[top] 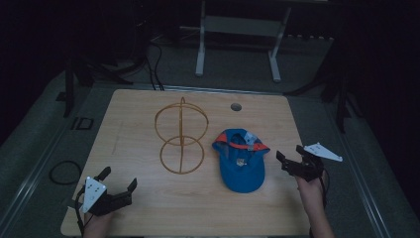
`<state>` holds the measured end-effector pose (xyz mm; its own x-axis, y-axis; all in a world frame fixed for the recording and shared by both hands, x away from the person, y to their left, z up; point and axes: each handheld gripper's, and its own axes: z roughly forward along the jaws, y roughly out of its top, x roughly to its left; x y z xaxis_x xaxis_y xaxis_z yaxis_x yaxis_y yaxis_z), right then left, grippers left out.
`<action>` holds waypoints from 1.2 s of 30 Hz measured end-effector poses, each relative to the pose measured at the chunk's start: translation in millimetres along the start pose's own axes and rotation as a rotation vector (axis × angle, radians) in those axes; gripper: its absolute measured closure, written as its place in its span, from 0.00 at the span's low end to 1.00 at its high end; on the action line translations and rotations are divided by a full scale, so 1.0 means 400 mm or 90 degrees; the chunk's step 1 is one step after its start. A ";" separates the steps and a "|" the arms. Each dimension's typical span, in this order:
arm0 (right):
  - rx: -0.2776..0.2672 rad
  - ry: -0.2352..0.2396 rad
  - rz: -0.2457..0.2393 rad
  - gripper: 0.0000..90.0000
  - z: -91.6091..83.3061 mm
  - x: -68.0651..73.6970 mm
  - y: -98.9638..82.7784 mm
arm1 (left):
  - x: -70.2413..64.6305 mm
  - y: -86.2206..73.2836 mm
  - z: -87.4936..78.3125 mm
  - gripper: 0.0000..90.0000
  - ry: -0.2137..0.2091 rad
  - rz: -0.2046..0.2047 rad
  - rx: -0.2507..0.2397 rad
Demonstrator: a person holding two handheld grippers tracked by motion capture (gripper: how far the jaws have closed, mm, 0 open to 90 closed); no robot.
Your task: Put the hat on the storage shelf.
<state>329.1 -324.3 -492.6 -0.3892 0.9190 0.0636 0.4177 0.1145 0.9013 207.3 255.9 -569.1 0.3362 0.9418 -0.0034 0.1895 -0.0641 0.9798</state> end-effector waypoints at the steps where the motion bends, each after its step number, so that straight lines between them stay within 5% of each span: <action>1: 0.000 0.000 0.000 0.16 0.000 0.000 0.000 | 0.000 0.000 0.000 0.03 0.000 0.000 0.000; 4: 0.008 0.037 -0.019 0.16 0.033 0.014 0.038 | -0.011 0.002 0.003 0.03 -0.018 0.006 0.019; 7: 0.010 0.035 -0.045 0.17 0.057 0.026 0.062 | -0.022 0.006 0.005 0.03 -0.034 0.012 0.039; 16: 0.039 0.081 -0.053 0.20 0.156 0.043 0.112 | -0.052 0.017 -0.001 0.03 -0.051 0.036 0.049; 27: 0.058 0.067 -0.081 0.25 0.248 0.066 0.116 | -0.050 0.019 -0.004 0.03 -0.066 0.033 0.058; 36: 0.131 0.066 -0.089 0.28 0.353 0.083 0.086 | -0.051 0.019 -0.004 0.03 -0.069 0.031 0.062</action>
<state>446.6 -236.4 -519.9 -0.5328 0.8462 -0.0018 0.5080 0.3215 0.7991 200.4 236.8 -561.3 0.4435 0.8961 0.0171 0.2576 -0.1458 0.9552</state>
